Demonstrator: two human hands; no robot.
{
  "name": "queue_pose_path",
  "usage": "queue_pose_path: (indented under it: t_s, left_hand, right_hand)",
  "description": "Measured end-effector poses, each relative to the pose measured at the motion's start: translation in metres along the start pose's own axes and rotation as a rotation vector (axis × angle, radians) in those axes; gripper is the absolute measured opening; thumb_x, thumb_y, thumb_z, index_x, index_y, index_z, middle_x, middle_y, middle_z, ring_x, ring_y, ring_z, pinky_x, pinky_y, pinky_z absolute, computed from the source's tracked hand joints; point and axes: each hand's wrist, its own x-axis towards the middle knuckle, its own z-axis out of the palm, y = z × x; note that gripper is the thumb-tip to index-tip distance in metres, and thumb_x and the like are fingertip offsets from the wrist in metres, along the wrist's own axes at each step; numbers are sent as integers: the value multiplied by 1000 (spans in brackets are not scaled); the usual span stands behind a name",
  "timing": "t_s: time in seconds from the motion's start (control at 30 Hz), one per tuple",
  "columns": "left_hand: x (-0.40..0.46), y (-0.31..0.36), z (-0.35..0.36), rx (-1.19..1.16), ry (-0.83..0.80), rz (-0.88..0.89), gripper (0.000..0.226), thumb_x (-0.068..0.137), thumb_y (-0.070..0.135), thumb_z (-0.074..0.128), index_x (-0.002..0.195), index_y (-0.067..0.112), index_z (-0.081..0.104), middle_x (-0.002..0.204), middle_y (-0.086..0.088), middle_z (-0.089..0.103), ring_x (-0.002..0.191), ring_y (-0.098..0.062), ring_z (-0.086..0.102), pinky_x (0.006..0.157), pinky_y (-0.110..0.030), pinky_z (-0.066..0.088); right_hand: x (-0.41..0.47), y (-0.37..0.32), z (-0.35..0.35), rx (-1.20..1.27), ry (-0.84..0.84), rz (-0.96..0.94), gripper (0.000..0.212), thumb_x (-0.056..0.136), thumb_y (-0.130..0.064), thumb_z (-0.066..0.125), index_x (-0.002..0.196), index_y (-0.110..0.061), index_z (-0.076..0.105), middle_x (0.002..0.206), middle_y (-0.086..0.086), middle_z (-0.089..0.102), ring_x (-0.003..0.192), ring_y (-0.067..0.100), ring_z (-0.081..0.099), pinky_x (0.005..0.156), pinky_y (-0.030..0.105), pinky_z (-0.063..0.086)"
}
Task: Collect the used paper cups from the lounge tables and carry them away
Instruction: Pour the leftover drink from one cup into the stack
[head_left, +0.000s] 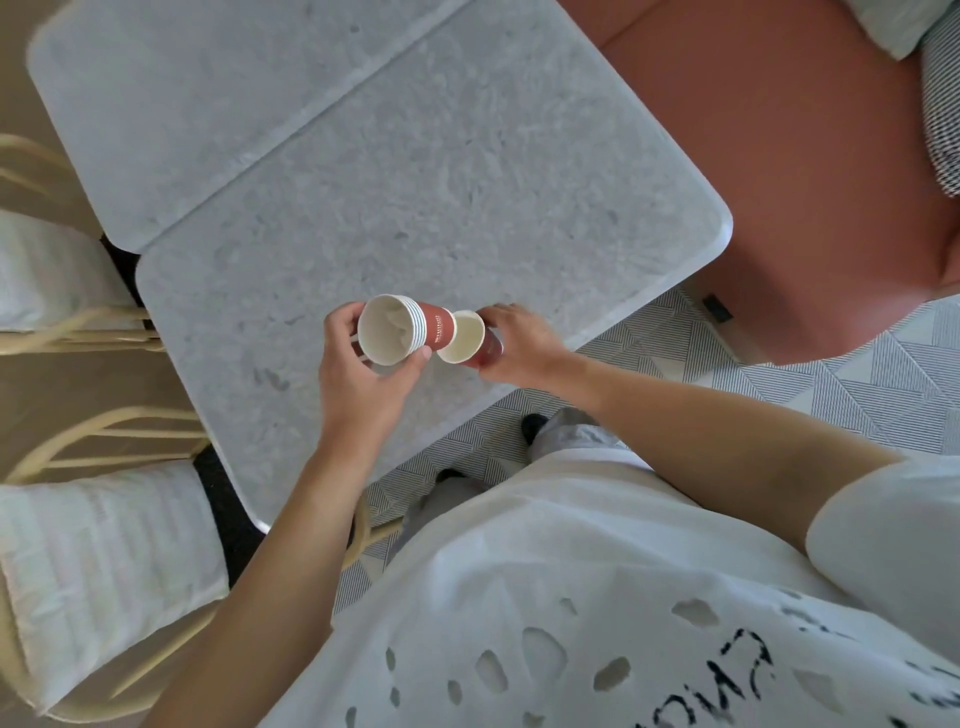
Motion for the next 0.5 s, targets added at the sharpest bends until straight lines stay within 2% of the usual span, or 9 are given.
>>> queue_pose_path:
  t_s: [0.07, 0.2, 0.4, 0.5]
  left_hand:
    - [-2, -1, 2, 7, -16, -14, 70, 74, 30, 94, 129, 32, 52, 120, 30, 61, 110, 11, 61, 80, -5, 48]
    - [-10, -6, 7, 35, -51, -50, 70, 73, 30, 95, 130, 33, 53, 122, 24, 62, 109, 15, 60, 78, -3, 48]
    - [-19, -17, 12, 77, -106, -102, 69, 75, 33, 94, 129, 38, 52, 121, 28, 61, 108, 19, 58, 76, 0, 46]
    - [-22, -21, 13, 95, -121, -118, 69, 75, 34, 94, 130, 41, 51, 121, 28, 61, 109, 16, 59, 81, -7, 47]
  right_hand:
    - [-3, 3, 2, -25, -42, 0, 66, 72, -39, 85, 133, -26, 65, 119, -5, 67, 115, 22, 59, 103, 44, 50]
    - [-8, 4, 4, -51, -84, -20, 71, 69, -29, 83, 137, -26, 63, 118, -5, 64, 112, 23, 57, 102, 43, 50]
    - [-13, 0, 10, -96, -82, -58, 66, 69, -29, 78, 133, -25, 64, 117, -4, 64, 109, 22, 57, 101, 43, 50]
    - [-16, -1, 14, -100, -85, -74, 65, 69, -30, 78, 131, -24, 63, 119, -5, 64, 109, 20, 57, 102, 42, 49]
